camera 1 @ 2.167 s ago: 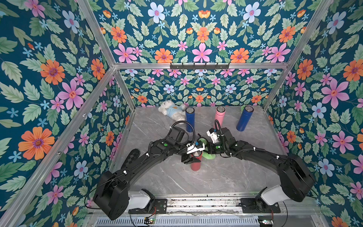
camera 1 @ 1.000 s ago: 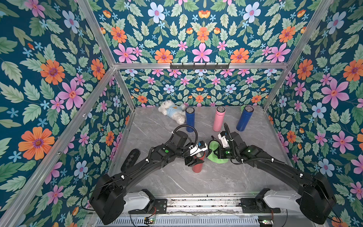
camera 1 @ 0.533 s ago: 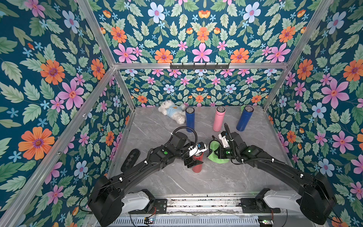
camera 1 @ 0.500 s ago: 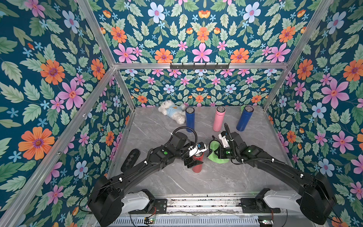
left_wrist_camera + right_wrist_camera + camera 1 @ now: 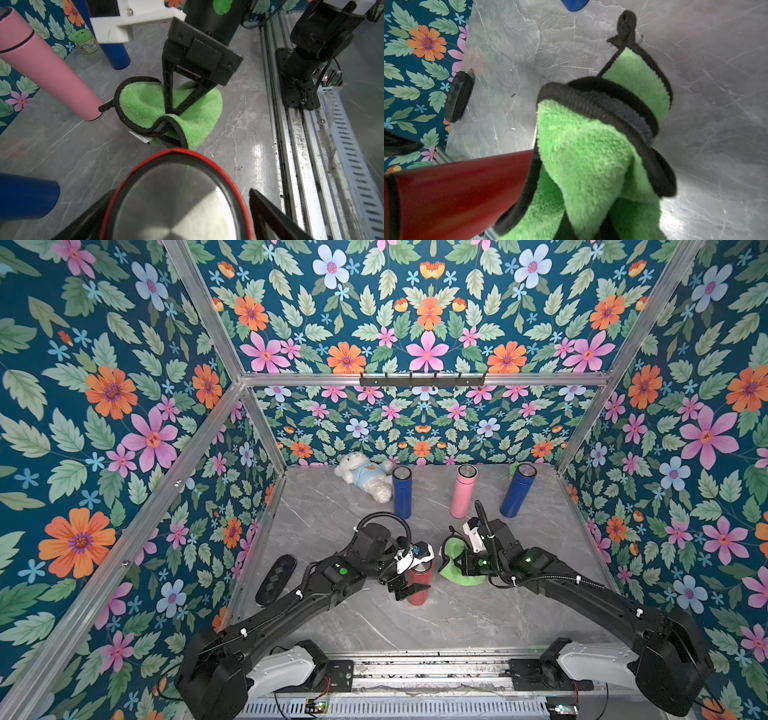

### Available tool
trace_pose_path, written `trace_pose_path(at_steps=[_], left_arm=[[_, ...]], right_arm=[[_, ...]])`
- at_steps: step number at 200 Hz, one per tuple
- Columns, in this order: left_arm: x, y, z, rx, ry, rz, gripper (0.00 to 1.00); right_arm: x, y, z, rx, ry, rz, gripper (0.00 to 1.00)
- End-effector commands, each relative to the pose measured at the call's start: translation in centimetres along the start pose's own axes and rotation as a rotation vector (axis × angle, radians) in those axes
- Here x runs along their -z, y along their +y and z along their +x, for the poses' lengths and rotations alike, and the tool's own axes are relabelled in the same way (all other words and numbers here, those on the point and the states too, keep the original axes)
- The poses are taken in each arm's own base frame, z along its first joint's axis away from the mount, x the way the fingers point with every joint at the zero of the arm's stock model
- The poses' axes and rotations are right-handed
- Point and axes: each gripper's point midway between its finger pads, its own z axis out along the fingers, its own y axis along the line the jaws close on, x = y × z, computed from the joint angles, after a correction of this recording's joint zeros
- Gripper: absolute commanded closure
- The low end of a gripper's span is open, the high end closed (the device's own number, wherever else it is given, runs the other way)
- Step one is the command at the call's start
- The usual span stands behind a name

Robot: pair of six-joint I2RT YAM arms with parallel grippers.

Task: Wipe the surface of the thermos
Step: Place the thermos at the center of the board, then pick up the thermos from the center of the board.

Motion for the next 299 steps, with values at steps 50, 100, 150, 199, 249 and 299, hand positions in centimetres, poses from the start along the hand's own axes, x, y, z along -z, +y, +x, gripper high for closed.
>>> trace_pose_path(at_steps=[50,100,150,199,249,299], left_arm=[[1.6,2.0,-1.9,0.116,-0.245,-0.189,0.01],[2.5,1.7,-1.9,0.133,-0.357,-0.225,0.01],[2.5,1.0,-1.3,0.142,-0.438,-0.218,0.03],[2.6,0.7,-1.2,0.119,-0.489,-0.22,0.03],[1.6,0.6,-1.1,0.112,-0.508,-0.191,0.03],[1.4,0.5,-1.2,0.104,-0.539,-0.181,0.06]], right_arm=[[0.2,0.0,0.0,0.008,0.004,0.006,1.0],[0.9,0.1,-0.1,0.0,0.006,0.016,1.0],[1.8,0.3,-0.5,-0.001,0.002,0.027,1.0],[2.2,0.2,-0.4,-0.017,0.006,0.038,1.0],[2.4,-0.2,-0.1,-0.03,0.008,0.057,1.0],[2.6,-0.3,-0.2,-0.034,0.002,0.061,1.0]])
